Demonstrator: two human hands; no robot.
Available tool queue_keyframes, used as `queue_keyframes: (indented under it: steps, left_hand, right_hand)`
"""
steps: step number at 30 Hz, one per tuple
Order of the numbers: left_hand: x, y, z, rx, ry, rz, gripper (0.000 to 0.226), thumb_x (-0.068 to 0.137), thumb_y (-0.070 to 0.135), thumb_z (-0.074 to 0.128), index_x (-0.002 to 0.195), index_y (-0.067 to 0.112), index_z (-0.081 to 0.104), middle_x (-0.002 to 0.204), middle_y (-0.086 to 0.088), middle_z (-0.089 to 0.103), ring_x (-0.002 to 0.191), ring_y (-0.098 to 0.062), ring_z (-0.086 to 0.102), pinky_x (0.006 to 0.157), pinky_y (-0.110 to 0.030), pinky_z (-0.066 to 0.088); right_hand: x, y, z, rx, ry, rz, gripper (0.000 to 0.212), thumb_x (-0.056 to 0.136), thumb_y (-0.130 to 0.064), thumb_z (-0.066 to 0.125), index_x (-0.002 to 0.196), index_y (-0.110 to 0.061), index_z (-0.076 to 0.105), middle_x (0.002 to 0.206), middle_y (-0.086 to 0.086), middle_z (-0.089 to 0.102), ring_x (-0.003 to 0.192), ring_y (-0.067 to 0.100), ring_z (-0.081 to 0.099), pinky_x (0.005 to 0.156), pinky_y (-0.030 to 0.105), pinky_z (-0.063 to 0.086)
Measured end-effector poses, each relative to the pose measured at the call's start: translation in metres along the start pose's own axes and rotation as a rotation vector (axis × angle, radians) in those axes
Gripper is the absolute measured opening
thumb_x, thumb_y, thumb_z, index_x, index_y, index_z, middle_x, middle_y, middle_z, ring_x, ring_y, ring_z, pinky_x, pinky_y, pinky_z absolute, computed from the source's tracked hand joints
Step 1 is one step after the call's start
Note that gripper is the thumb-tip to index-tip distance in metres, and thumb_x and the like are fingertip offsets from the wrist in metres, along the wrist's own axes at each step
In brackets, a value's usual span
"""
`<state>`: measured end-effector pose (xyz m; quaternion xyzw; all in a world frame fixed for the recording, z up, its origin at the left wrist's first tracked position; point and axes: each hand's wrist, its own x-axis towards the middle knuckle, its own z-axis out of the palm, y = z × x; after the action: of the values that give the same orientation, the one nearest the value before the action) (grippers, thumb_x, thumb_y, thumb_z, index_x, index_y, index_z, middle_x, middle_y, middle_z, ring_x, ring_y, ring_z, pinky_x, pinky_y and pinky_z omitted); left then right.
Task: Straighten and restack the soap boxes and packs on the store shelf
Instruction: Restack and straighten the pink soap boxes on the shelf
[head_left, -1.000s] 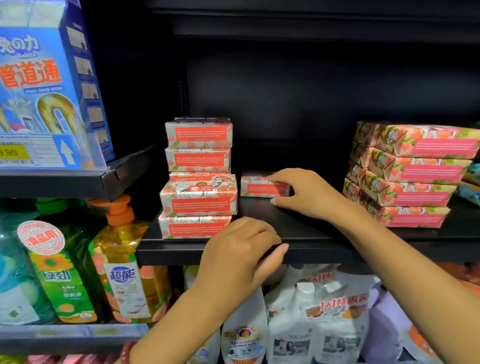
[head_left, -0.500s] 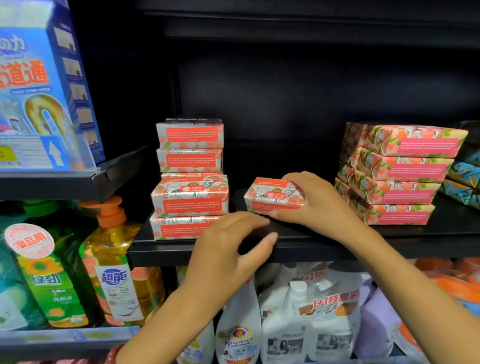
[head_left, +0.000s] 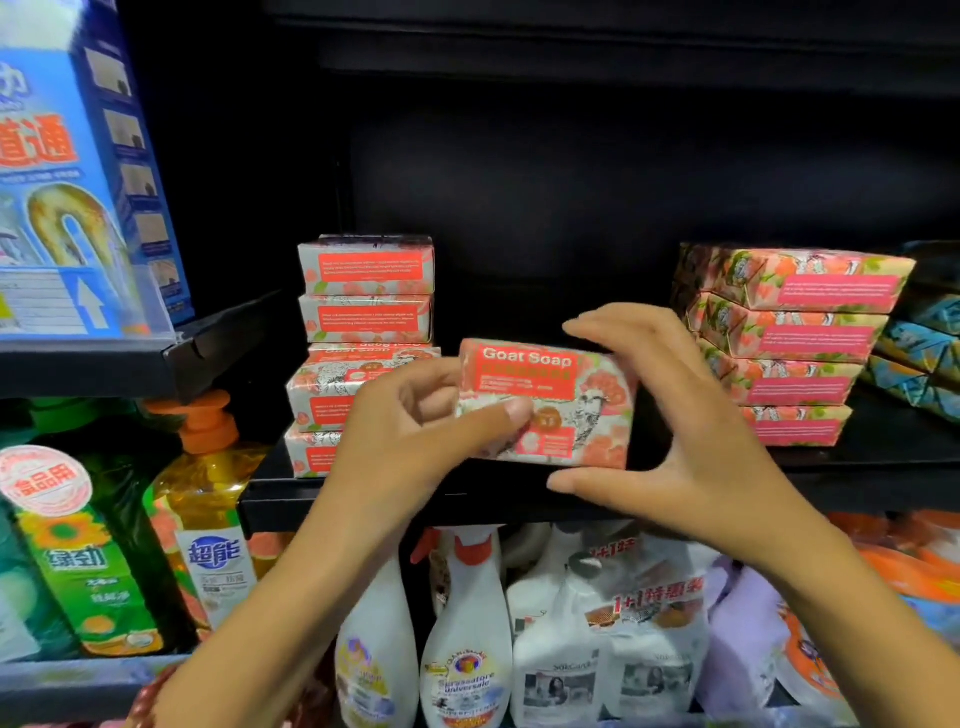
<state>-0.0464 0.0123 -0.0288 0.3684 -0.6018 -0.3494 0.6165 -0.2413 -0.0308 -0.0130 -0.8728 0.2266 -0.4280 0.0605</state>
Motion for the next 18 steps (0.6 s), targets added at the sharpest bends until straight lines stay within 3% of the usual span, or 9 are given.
queue_keyframes:
  steps: [4, 9, 13, 16, 18]
  left_hand:
    - [-0.005, -0.003, -0.003, 0.024, 0.070, 0.151, 0.043, 0.063, 0.021, 0.081, 0.102, 0.016, 0.066, 0.101, -0.002, 0.073, 0.096, -0.018, 0.069, 0.079, -0.026, 0.055]
    - [-0.012, 0.002, 0.000, 0.065, 0.068, 0.226, 0.053, 0.060, 0.027, 0.080, 0.109, 0.015, 0.062, 0.105, 0.004, 0.069, 0.098, -0.011, 0.066, 0.075, -0.018, 0.052]
    - [-0.015, 0.013, -0.002, 0.060, 0.053, 0.161, 0.081, 0.048, 0.046, 0.085, 0.118, 0.015, 0.057, 0.108, 0.010, 0.068, 0.099, -0.007, 0.066, 0.074, -0.016, 0.052]
    - [-0.015, 0.017, -0.004, 0.114, 0.042, 0.198, 0.059, 0.052, 0.032, 0.083, 0.107, 0.019, 0.063, 0.101, 0.010, 0.071, 0.094, -0.006, 0.068, 0.071, -0.013, 0.052]
    - [-0.017, 0.017, -0.003, 0.145, 0.048, 0.264, 0.055, 0.053, 0.026, 0.083, 0.104, 0.017, 0.063, 0.100, 0.010, 0.071, 0.093, -0.005, 0.067, 0.072, -0.013, 0.052]
  right_hand:
    - [-0.002, 0.004, -0.007, 0.309, 0.007, 0.177, 0.066, 0.069, -0.045, 0.077, 0.127, -0.034, 0.048, 0.119, -0.020, 0.057, 0.113, 0.000, 0.054, 0.088, 0.013, 0.045]
    - [0.000, -0.004, 0.001, 0.232, 0.145, 0.034, 0.038, 0.070, -0.022, 0.079, 0.103, -0.019, 0.060, 0.100, -0.014, 0.065, 0.100, 0.005, 0.062, 0.080, 0.015, 0.049]
    - [-0.001, -0.005, 0.006, 0.001, 0.299, -0.241, 0.028, 0.078, -0.009, 0.066, 0.104, -0.009, 0.054, 0.110, 0.000, 0.059, 0.110, 0.010, 0.056, 0.093, 0.019, 0.045]
    - [0.000, -0.004, 0.007, -0.049, 0.296, -0.296, 0.031, 0.077, -0.001, 0.066, 0.103, -0.006, 0.051, 0.113, 0.009, 0.057, 0.115, 0.016, 0.053, 0.097, 0.024, 0.043]
    - [0.000, -0.001, 0.002, -0.001, 0.200, -0.195, 0.046, 0.074, -0.011, 0.074, 0.111, -0.008, 0.048, 0.125, 0.003, 0.051, 0.121, 0.011, 0.048, 0.098, 0.023, 0.042]
